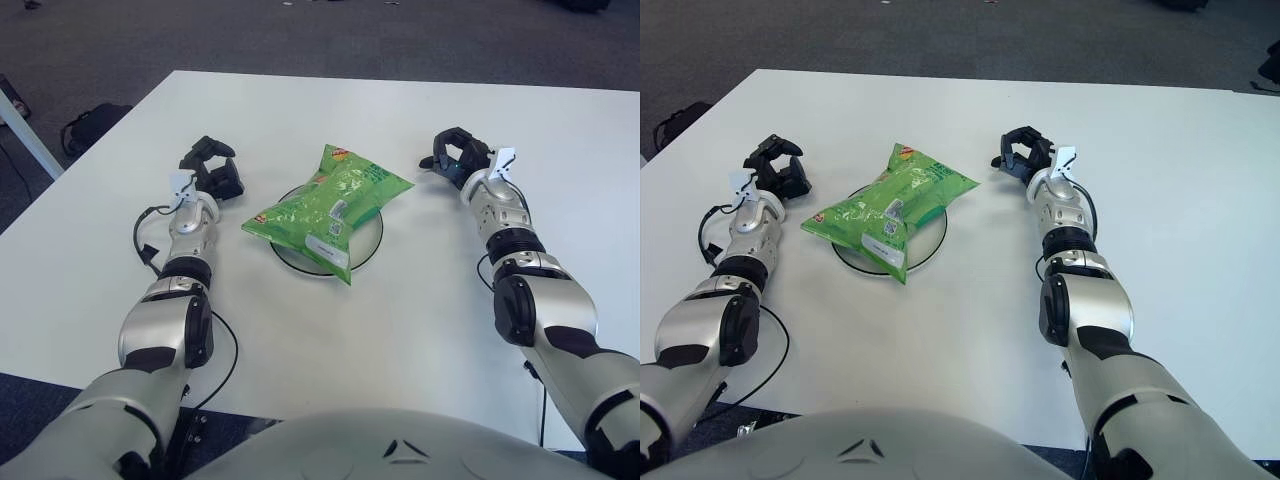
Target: Put the snack into the plate.
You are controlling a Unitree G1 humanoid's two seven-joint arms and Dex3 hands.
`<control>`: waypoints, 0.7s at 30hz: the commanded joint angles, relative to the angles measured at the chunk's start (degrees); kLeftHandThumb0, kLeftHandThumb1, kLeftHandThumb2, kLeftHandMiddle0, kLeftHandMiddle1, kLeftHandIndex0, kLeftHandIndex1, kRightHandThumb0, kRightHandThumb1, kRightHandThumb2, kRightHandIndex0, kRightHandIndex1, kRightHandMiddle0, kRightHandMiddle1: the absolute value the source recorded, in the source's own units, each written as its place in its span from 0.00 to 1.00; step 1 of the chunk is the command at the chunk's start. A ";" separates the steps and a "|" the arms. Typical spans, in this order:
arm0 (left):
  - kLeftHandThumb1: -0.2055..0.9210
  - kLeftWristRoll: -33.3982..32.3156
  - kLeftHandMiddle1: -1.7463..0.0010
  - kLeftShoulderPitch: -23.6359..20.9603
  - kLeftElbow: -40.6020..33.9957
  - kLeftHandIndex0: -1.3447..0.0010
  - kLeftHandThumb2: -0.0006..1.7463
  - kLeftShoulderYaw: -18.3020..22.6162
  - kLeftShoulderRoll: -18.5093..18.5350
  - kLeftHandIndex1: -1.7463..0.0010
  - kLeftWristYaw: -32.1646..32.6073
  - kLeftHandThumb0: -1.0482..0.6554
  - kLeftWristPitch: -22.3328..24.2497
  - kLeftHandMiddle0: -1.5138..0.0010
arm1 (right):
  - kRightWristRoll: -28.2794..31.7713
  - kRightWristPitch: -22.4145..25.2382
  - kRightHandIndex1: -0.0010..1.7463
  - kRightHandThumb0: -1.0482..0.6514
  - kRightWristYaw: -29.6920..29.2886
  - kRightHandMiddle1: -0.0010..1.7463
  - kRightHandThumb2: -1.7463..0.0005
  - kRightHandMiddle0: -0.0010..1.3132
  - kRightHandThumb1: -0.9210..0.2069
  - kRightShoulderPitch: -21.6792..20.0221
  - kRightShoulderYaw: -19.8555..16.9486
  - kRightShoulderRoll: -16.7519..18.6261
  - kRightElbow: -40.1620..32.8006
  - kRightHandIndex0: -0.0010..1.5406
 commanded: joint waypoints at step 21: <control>0.47 -0.52 0.00 2.59 1.25 0.55 0.75 1.82 -2.01 0.00 0.98 0.34 4.27 0.15 | 0.52 -3.75 0.92 0.61 -3.55 1.00 0.12 0.45 0.74 6.40 -0.68 1.18 3.90 0.52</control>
